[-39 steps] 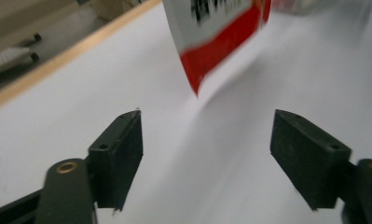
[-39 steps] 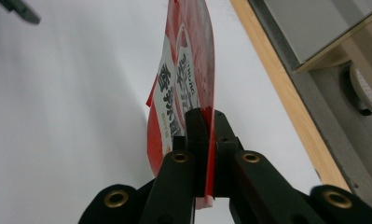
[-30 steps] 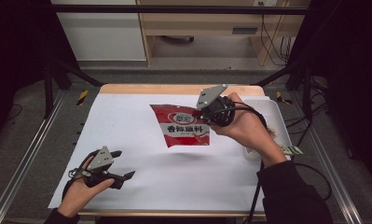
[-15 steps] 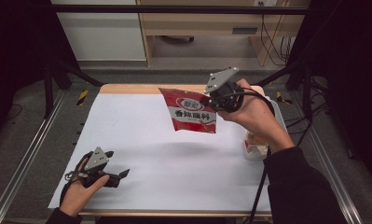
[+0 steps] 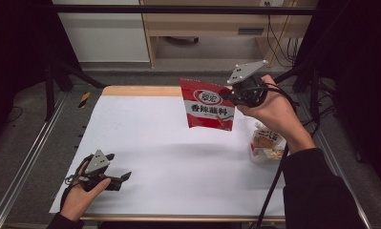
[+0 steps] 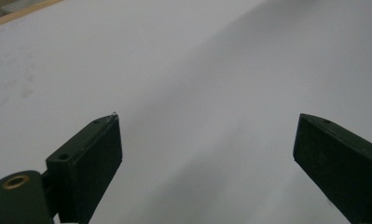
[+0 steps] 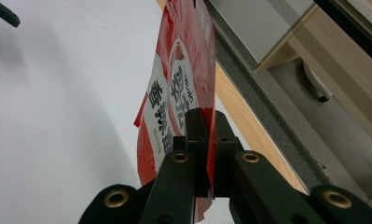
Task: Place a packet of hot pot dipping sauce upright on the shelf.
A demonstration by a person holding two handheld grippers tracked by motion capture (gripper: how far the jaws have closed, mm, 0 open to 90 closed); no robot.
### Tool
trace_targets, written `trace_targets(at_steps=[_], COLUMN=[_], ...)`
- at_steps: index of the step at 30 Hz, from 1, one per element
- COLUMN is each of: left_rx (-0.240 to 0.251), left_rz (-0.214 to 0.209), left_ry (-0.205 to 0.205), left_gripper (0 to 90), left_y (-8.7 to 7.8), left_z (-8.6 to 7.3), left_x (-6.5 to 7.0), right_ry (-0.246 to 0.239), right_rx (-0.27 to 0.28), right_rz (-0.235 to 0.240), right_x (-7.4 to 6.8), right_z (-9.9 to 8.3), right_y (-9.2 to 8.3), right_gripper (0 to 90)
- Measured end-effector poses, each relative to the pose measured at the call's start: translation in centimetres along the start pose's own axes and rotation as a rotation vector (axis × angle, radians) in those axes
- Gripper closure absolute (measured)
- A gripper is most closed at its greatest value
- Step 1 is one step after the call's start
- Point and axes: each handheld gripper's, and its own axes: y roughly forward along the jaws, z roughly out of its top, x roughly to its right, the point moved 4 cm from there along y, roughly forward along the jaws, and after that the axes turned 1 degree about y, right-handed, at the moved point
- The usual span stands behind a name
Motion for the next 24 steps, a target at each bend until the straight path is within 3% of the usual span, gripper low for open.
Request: trace_targets(at_steps=[24], left_rx=[-0.007], left_rz=[0.008], left_ry=[-0.010], left_gripper=[7.8], left_y=[0.0], left_z=[-0.2], left_x=[-0.6], right_ry=[0.084], right_rx=[0.046], right_rz=[-0.104], right_x=[3.5], right_z=[-1.4], right_y=[-1.7], right_gripper=[89.6])
